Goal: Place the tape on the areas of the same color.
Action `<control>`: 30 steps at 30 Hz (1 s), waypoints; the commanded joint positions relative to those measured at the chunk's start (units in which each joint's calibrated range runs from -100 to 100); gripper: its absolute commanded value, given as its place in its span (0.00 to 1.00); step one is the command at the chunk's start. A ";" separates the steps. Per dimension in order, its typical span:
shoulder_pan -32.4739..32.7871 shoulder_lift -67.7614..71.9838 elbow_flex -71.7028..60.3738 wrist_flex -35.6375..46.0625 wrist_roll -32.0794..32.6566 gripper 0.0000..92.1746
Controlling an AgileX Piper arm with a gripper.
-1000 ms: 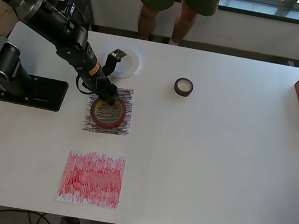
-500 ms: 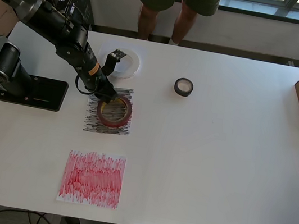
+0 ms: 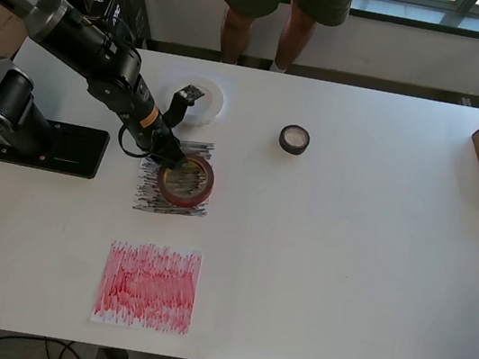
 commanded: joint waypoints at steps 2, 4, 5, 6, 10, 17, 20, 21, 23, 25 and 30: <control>-0.12 0.19 0.06 0.49 -0.16 0.21; -0.12 0.19 0.06 0.49 -0.16 0.21; -0.12 0.19 0.06 0.49 -0.08 0.20; -0.04 0.19 0.06 0.49 0.16 0.19; 0.19 -0.47 -0.03 0.57 0.24 0.13; -0.28 -3.65 -1.58 1.50 0.33 0.13; -1.31 -6.83 -3.66 8.97 0.33 0.13; -1.78 -7.58 -5.03 12.37 0.33 0.13; -2.65 -8.32 -8.12 19.07 0.41 0.13; -3.68 -8.51 -10.84 23.31 0.49 0.13; -8.81 -8.60 -14.21 24.42 -0.08 0.13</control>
